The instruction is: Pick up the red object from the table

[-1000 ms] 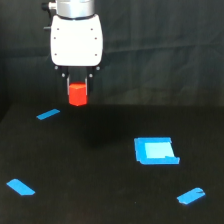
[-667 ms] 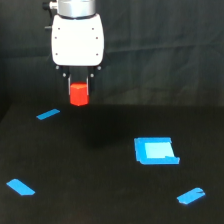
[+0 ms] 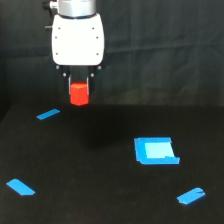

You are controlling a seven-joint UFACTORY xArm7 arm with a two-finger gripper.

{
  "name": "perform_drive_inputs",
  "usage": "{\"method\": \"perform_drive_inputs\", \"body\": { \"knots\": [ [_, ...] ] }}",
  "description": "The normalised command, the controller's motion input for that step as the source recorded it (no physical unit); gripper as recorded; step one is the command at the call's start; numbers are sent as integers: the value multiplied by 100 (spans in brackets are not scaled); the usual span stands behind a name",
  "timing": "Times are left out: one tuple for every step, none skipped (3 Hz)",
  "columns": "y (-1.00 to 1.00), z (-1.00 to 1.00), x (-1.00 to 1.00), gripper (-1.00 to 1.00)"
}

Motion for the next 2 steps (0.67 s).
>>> {"method": "perform_drive_inputs", "body": {
  "knots": [
    [-12, -1, -9, -93],
    [0, -2, -1, -96]
  ]
}}
